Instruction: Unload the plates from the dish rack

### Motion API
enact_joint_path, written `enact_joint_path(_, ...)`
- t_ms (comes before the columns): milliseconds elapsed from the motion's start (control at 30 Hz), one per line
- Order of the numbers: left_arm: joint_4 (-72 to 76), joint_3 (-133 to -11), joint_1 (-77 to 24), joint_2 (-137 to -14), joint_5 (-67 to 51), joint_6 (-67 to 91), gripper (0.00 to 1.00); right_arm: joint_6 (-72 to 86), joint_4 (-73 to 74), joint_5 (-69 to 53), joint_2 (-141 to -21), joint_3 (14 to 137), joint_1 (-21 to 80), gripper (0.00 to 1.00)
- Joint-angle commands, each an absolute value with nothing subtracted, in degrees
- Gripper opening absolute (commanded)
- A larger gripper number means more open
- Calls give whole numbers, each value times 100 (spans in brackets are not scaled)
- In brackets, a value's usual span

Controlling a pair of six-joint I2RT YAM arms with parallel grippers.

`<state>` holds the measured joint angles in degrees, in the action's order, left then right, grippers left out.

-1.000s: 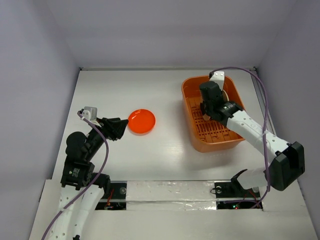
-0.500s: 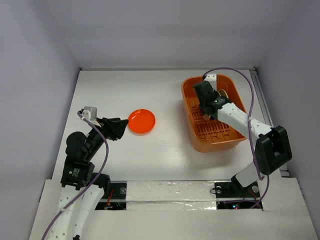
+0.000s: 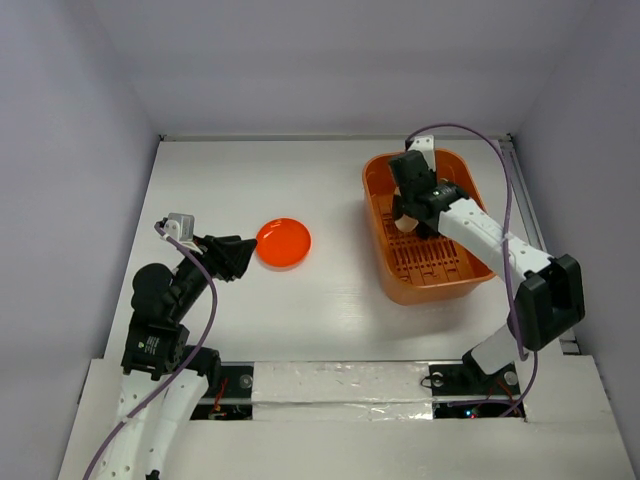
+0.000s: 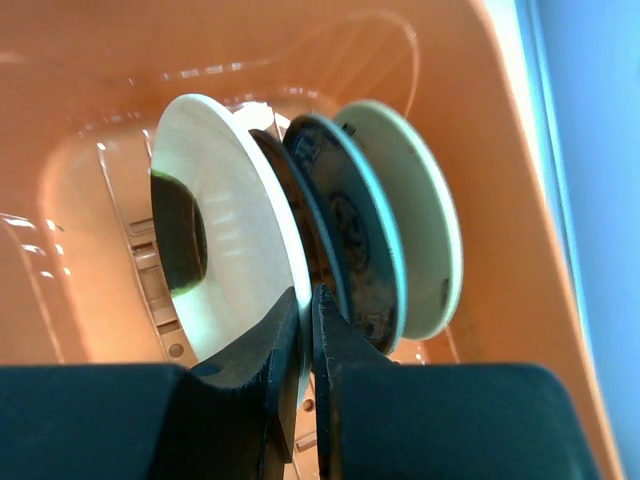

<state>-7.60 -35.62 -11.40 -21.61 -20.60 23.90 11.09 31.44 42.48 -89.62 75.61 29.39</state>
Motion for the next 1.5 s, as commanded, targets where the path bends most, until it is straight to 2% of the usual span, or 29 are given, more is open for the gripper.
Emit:
enact_joint_path(0,-519,-3542,-1099,-2153,-2127,2417,45,958,3234,4359,-8499,8059,3049,4)
enact_joint_path(133,-519,-3542,-1099,-2162,-2136,2408,45,975,3480,4421,-8096,8244,3120,0)
enact_joint_path(300,-518,-3533,-1099,-2153,-2127,2426,45,1072,3551,4298,-7366,8446,3382,0)
enact_joint_path(533,-510,-3533,-1046,-2162,-2136,2426,45,1572,2366,2692,-6732,8087,4085,0)
enact_joint_path(767,-536,-3542,-1046,-2162,-2092,2426,45,2284,1092,1163,-8233,8129,4640,0)
enact_joint_path(933,-536,-3542,-1046,-2153,-2092,2426,45,2881,476,555,-9436,8349,4746,0)
enact_joint_path(1200,-536,-3542,-1046,-2101,-2083,2417,45,3322,290,510,-10624,8648,4746,0)
enact_joint_path(1467,-545,-3542,-1046,-2074,-2083,2417,45,3480,316,782,-11197,8613,4746,3)
